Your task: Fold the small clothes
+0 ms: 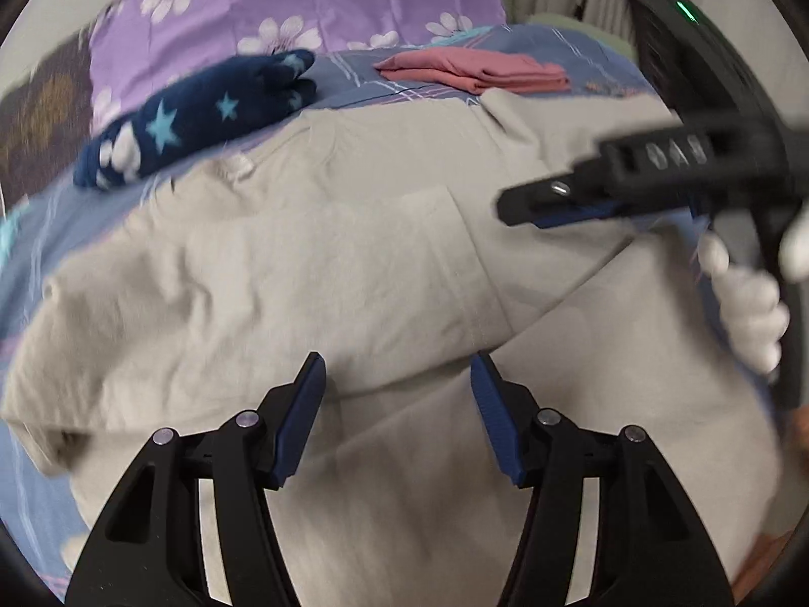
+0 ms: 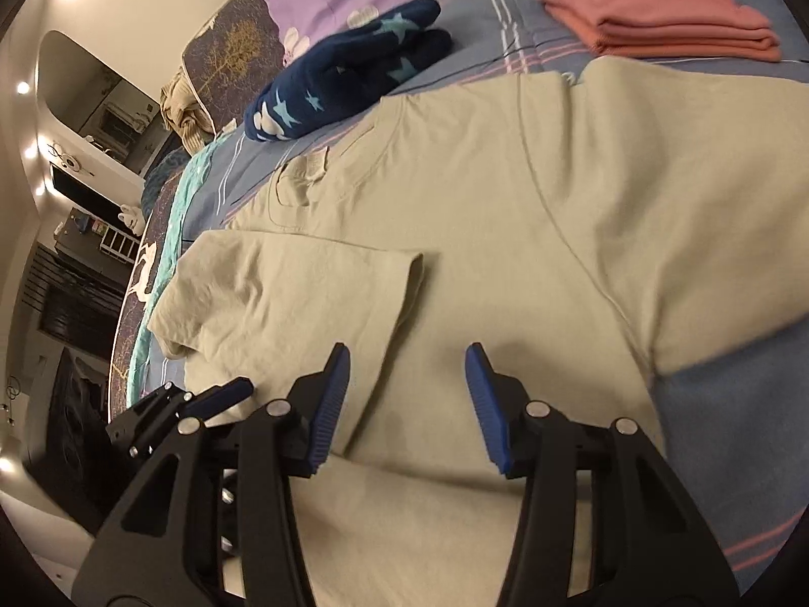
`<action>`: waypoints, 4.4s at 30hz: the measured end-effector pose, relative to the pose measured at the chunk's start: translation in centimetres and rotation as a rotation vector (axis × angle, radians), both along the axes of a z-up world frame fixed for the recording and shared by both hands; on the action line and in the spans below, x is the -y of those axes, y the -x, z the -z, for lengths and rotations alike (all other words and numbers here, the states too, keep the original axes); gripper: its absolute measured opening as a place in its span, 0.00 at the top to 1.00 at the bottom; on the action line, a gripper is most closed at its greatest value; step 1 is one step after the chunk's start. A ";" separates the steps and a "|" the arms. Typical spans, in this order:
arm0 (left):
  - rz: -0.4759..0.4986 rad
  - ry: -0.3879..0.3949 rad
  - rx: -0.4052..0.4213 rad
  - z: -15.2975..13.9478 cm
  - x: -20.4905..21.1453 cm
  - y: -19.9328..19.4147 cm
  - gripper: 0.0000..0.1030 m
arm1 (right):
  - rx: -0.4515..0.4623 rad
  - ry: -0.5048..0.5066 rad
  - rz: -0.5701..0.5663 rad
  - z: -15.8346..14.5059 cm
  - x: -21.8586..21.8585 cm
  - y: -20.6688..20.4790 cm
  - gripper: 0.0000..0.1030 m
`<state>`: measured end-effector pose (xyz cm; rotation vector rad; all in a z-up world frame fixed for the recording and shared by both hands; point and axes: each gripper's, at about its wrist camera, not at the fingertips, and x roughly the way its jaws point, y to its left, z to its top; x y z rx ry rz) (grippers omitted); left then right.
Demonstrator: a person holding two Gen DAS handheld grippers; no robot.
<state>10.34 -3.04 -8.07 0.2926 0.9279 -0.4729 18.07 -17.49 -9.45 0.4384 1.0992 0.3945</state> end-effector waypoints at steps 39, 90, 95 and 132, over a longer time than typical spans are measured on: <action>-0.378 0.149 0.048 -3.3 -11.1 -1.0 0.58 | 0.102 0.100 -0.006 -0.8 4.4 -3.9 0.66; -0.298 0.271 0.128 -5.0 -17.6 -5.9 0.59 | 0.113 0.187 0.325 -1.2 12.4 5.8 0.66; -0.233 0.089 -0.018 1.2 -11.3 -6.9 0.58 | 0.127 0.149 0.588 -2.2 20.4 8.2 0.65; -0.338 0.221 -0.032 1.7 -11.8 -6.5 0.44 | 0.401 -0.164 0.059 -6.6 1.5 -1.0 0.98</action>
